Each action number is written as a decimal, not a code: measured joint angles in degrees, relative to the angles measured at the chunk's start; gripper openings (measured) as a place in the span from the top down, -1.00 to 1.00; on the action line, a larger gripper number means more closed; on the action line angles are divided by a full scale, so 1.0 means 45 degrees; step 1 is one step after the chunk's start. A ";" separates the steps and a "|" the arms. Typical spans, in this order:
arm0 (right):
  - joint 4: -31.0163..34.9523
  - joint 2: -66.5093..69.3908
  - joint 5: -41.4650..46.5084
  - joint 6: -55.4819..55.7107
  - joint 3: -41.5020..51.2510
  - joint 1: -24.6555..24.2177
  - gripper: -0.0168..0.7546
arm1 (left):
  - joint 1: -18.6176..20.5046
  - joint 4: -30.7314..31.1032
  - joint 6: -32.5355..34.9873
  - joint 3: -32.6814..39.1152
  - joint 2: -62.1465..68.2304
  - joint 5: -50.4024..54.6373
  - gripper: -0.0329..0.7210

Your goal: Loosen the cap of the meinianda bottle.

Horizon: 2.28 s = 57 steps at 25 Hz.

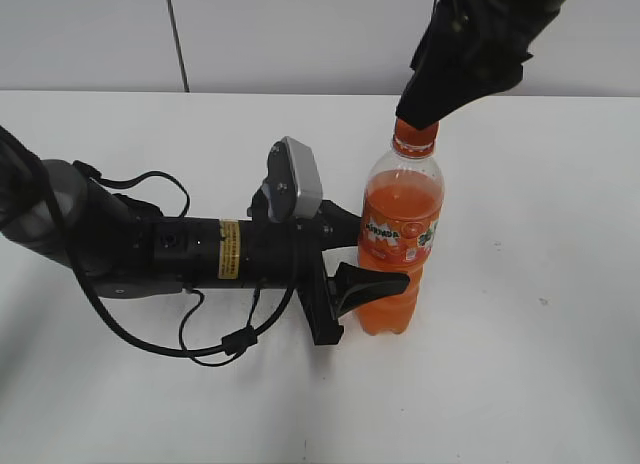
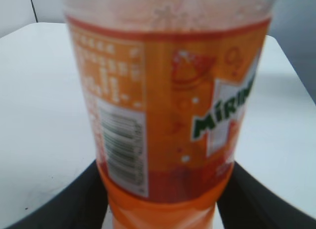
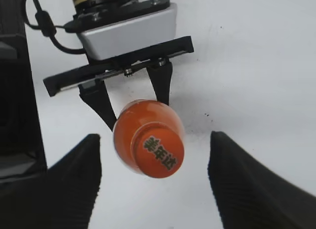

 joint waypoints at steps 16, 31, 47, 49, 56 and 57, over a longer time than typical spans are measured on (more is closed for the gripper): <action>-0.0590 0.0278 -0.0004 1.0627 0.0311 0.0000 -0.13 | 0.0000 0.0000 0.0000 0.0000 0.0000 -0.0012 -0.15; -0.0189 0.0644 -0.0004 1.0627 0.0311 0.0000 0.06 | 0.0000 0.0009 0.0000 0.0000 0.0000 -0.0012 -0.15; -0.0268 0.0620 -0.0016 -0.0480 0.0311 0.0000 0.26 | 0.0000 0.0049 0.0013 0.0000 0.0000 -0.0010 -0.15; -0.0163 0.0620 0.0008 -0.1058 0.0249 -0.0012 0.27 | 0.0009 0.0059 0.0024 0.0000 0.0000 -0.0010 -0.15; 0.0061 0.0354 -0.0001 -0.0951 -0.0209 -0.0012 0.28 | 0.0009 0.0129 -0.0025 0.0000 0.0000 -0.0064 -0.15; 0.0090 0.0235 -0.0001 -0.0898 -0.0238 -0.0012 0.28 | 0.0009 0.0140 -0.0025 0.0000 0.0000 -0.0050 -0.15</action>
